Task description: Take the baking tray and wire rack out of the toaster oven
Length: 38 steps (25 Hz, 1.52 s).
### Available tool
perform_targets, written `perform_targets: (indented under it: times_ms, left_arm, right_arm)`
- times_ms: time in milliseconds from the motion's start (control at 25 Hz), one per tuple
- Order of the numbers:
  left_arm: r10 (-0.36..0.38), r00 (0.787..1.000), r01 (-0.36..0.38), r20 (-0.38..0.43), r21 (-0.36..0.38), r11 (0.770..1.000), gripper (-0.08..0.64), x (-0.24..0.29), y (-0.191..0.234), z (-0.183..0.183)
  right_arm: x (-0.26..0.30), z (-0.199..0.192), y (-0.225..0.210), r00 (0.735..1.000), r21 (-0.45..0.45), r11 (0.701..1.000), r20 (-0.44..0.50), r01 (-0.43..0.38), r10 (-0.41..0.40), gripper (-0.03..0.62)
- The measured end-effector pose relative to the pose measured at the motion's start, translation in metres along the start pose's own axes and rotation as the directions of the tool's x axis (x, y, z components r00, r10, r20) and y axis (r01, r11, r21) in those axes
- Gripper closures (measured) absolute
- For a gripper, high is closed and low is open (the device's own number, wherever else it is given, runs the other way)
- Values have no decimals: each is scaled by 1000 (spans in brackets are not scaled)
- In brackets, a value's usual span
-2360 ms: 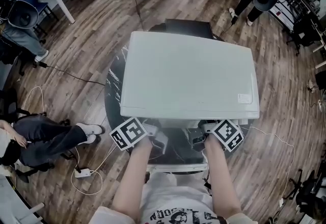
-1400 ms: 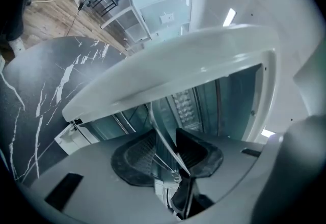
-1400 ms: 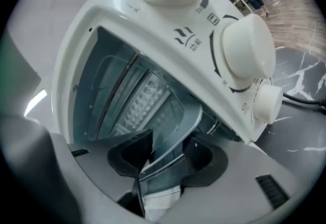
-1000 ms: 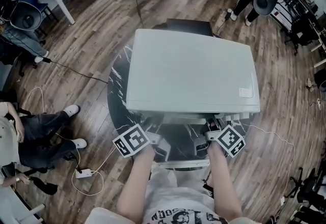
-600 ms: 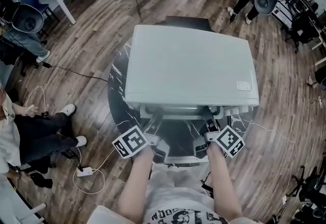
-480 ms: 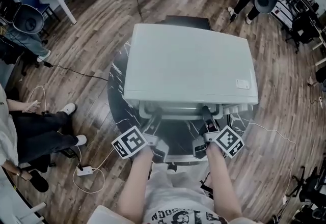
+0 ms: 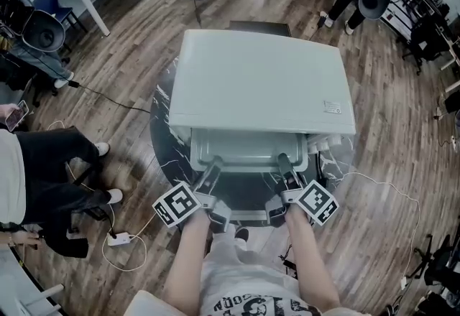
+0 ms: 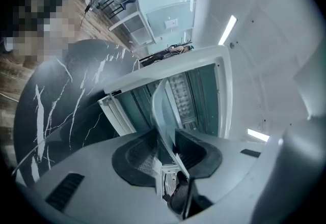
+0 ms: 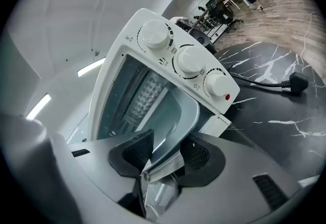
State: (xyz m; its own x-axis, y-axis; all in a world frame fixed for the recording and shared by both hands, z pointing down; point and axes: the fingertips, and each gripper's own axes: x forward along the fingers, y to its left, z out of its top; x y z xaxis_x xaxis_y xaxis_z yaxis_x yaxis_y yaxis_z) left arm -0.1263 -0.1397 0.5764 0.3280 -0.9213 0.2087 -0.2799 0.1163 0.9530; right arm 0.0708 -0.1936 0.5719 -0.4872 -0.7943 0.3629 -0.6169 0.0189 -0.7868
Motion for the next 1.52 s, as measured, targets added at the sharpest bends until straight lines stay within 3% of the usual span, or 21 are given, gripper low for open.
perform_targets:
  times_ms: [880, 1520]
  left_arm:
    - [-8, 1000, 8, 10, -11, 1000, 459, -43, 6, -29]
    - [-150, 987, 153, 66, -54, 987, 463, -81, -2, -55]
  right_arm:
    - [-42, -26, -9, 999, 32, 999, -29, -14, 15, 449]
    - [-82, -46, -16, 996, 92, 992, -4, -83, 84, 457]
